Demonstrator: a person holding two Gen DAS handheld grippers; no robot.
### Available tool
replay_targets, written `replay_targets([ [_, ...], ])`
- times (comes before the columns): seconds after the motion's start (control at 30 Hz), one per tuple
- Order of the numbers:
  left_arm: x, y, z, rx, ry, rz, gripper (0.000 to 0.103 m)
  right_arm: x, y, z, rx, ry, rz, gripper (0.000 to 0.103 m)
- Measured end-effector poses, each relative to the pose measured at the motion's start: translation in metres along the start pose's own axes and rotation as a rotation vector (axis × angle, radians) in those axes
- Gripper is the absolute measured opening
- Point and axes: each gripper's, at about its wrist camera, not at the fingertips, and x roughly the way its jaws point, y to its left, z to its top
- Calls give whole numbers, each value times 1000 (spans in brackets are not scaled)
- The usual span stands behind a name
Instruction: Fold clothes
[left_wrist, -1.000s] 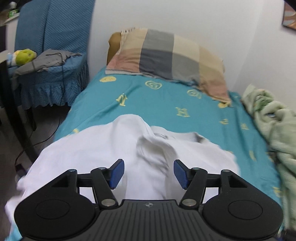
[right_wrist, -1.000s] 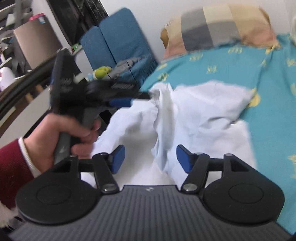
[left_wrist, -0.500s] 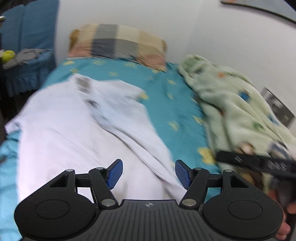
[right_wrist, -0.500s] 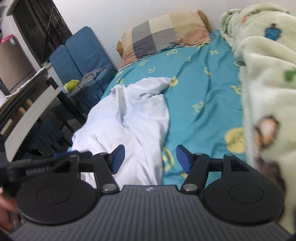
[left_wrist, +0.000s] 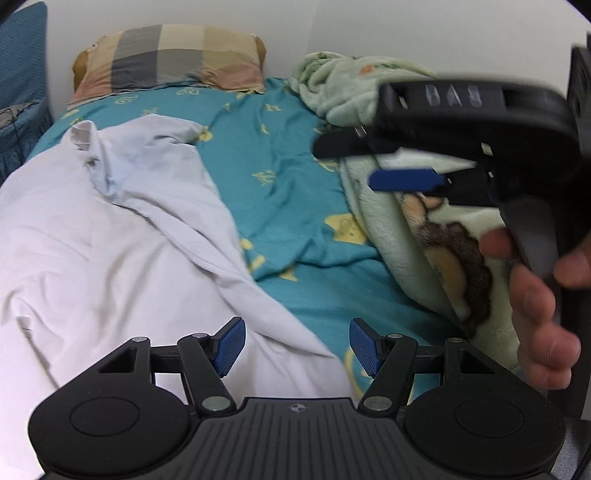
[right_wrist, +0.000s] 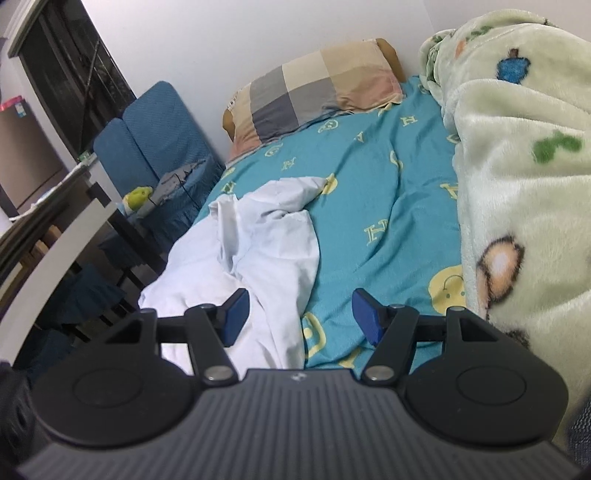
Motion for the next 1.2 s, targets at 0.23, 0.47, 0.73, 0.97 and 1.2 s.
replay_targets([
  [0.23, 29, -14, -10, 52, 49, 53, 65, -1, -8, 2, 39, -14, 0, 65],
  [0.47, 47, -16, -21, 81, 92, 116, 36, 0, -10, 1, 54, -15, -8, 65],
  [0.73, 7, 27, -1, -149, 29, 10, 4, -1, -18, 1, 69, -23, -22, 65],
  [0.97, -55, 87, 18, -390, -6, -45, 4, -3, -29, 6, 121, -40, -15, 65],
  [1.2, -35, 148, -10, -499, 209, 159, 5, 25, -25, -3, 133, 117, 86, 65],
])
